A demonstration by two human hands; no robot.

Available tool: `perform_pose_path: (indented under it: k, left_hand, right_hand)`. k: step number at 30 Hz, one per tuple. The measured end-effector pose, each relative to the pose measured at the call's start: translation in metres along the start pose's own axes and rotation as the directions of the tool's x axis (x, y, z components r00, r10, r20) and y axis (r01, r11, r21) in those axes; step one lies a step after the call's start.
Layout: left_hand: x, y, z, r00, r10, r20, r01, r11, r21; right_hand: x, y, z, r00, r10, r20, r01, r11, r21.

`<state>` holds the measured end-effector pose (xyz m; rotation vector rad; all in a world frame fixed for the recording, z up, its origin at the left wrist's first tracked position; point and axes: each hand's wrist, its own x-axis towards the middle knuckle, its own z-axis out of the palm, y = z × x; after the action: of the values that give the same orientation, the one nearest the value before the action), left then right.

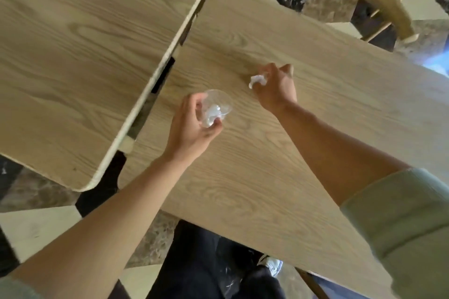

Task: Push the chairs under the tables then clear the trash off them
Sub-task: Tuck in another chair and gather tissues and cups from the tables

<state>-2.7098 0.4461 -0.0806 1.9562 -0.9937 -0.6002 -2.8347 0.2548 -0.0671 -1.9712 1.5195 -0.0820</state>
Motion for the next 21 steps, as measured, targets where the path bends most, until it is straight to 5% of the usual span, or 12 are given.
perform_pose_path:
  k: [2, 5, 8, 10, 15, 21]
  left_hand:
    - [0.012, -0.007, -0.007, 0.999, -0.011, 0.035, 0.012, 0.999, -0.032]
    - [0.013, -0.010, -0.017, 0.997, -0.014, 0.079, 0.019, 0.997, -0.072]
    - [-0.002, -0.010, -0.028, 0.996, -0.008, 0.089, 0.012, 0.999, -0.036]
    - [-0.019, -0.007, -0.041, 0.996, -0.008, 0.085, 0.009, 1.000, -0.009]
    - [-0.081, 0.002, -0.086, 0.998, -0.049, 0.025, 0.049, 0.999, 0.022]
    - [-0.158, -0.021, -0.152, 0.951, -0.198, -0.235, 0.198, 0.980, -0.025]
  right_hand:
    - [0.000, -0.010, 0.008, 0.997, 0.056, -0.043, -0.055, 0.998, 0.024]
    - [-0.030, -0.033, 0.008, 0.999, 0.035, -0.027, -0.025, 0.955, 0.296]
    - [-0.068, -0.062, -0.007, 0.986, -0.160, -0.042, 0.164, 0.902, 0.400]
    - [-0.085, -0.079, -0.010, 0.952, -0.295, 0.083, 0.261, 0.922, 0.285]
    - [-0.128, -0.129, 0.004, 0.738, -0.479, 0.476, 0.571, 0.818, -0.062]
    - [-0.197, -0.202, 0.041, 0.498, -0.531, 0.685, 0.733, 0.681, -0.004]
